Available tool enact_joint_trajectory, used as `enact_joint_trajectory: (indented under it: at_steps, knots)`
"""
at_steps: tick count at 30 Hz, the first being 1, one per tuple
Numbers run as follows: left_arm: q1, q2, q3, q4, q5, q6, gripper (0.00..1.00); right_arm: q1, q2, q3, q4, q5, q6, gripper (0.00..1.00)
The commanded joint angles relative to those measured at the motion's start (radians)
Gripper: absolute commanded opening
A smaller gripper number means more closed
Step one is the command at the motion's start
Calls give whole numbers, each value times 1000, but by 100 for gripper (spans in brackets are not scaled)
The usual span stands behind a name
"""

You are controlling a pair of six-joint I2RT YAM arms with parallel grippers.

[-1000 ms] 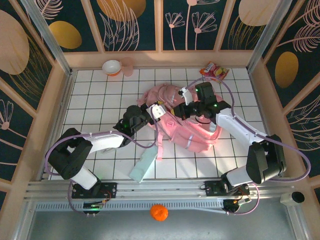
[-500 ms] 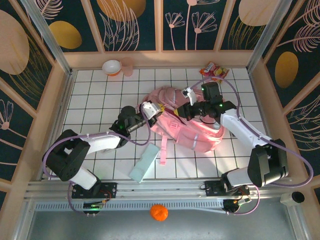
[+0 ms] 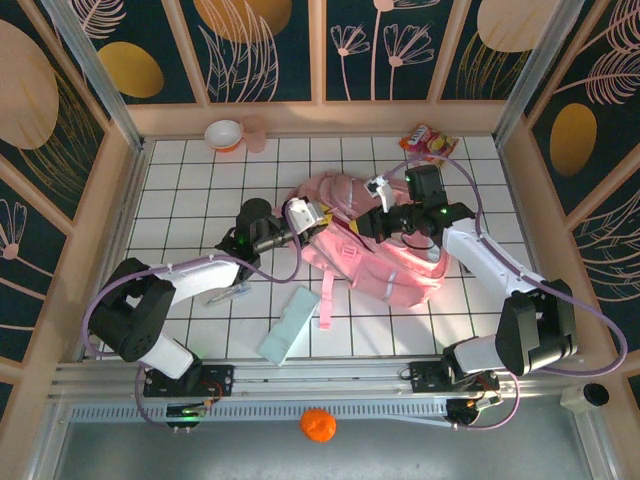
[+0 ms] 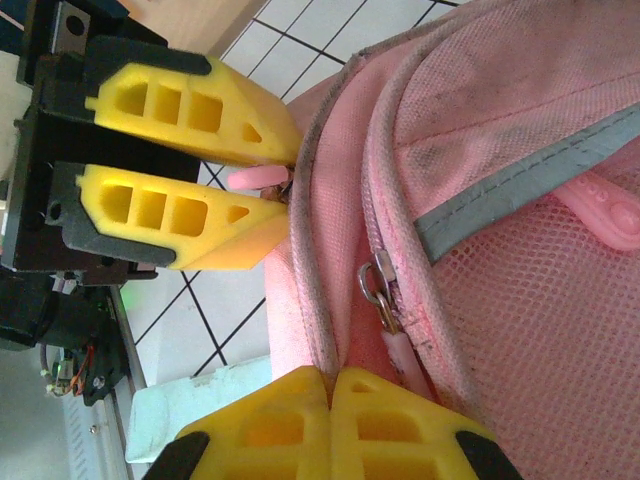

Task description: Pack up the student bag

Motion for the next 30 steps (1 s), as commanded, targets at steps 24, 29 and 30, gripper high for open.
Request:
enact_joint_trajectory:
  at_steps: [24,29,30]
  knots:
    - [-46,43,86,-58,240,52,30,16,-15,27,53,-77,-16,0]
    - [-58,35,96,-63,232,73,35,18,-7,31,57,-80,-14,0]
    - [-60,35,99,-63,232,75,35,19,-5,33,58,-82,-14,0]
